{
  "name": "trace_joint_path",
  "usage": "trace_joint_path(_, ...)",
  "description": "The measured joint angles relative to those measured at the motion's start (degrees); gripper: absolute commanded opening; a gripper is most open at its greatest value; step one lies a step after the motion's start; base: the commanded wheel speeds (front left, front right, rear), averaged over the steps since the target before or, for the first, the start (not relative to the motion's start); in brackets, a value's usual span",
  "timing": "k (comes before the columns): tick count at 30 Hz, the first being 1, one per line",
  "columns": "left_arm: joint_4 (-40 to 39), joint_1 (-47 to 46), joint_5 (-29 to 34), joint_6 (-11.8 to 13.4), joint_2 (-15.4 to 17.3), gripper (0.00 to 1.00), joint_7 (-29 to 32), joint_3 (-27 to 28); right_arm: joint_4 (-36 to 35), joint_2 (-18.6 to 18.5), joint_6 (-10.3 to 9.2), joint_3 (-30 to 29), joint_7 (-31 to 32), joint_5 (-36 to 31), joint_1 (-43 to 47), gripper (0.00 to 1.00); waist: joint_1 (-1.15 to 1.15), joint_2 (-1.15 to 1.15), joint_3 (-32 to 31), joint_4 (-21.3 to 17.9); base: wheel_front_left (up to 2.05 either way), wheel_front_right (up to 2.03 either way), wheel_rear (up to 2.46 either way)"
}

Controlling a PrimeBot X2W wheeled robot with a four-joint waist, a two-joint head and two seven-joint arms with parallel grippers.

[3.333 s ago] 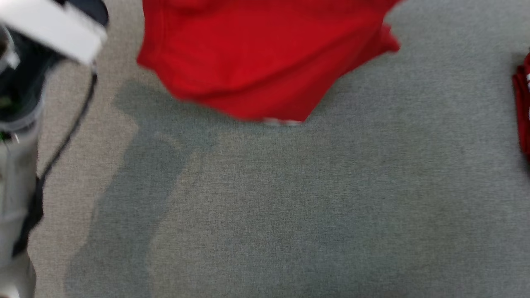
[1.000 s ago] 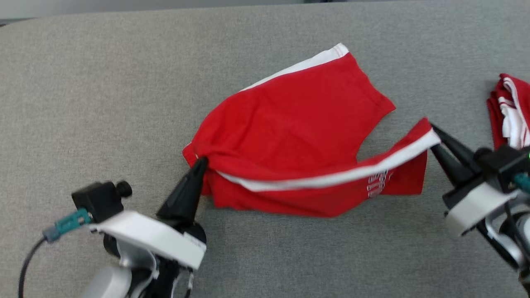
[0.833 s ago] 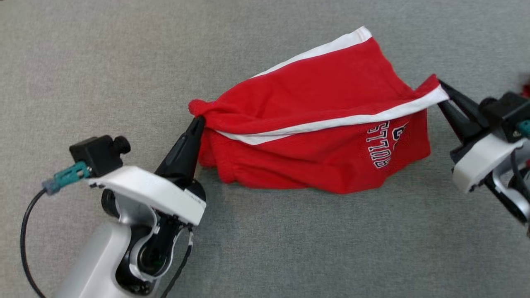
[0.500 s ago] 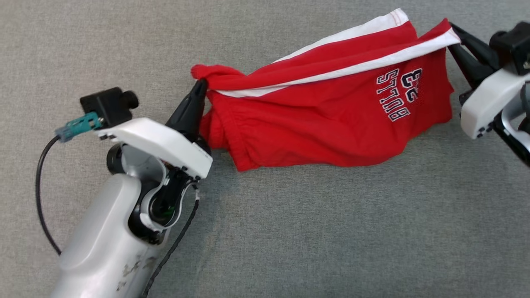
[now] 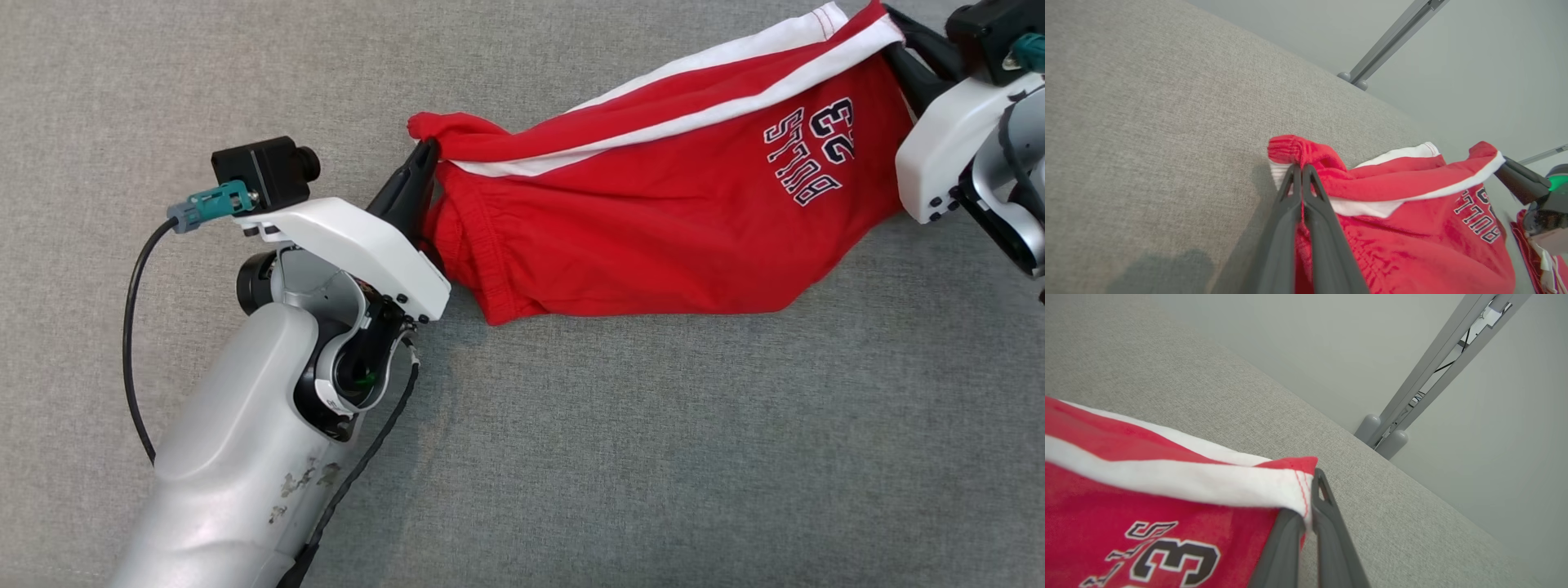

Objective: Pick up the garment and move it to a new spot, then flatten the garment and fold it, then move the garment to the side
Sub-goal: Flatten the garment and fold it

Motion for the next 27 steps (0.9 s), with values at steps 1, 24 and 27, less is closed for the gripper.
trace_joint_path(1, 0.5, -0.3, 0.2, 0.0, 0.0, 0.0, -0.1, -0.2, 0.9, 0.3, 0.0, 0.8, -0.4, 0.0, -0.5, 0.0, 0.0, 0.0, 0.1, 0.1, 0.0, 0.0, 0.0)
trace_joint_path(24, -6.5, 5.1, 11.4, 2.4, 7.9, 1.0, -10.4, -2.7, 2.7, -1.0, 0.0, 10.0, 8.3, 15.4, -5.9, 1.0, 0.0, 0.0, -3.0, -2.5, 0.0, 0.0, 0.0)
trace_joint_path(27, -11.8, 8.8, 14.2, 4.1, 9.3, 1.0, -13.3, -3.6, 0.7, -3.2, 0.0, 8.4, 13.2, 20.4, -5.3, 1.0, 0.0, 0.0, -4.1, -3.0, 0.0, 0.0, 0.0)
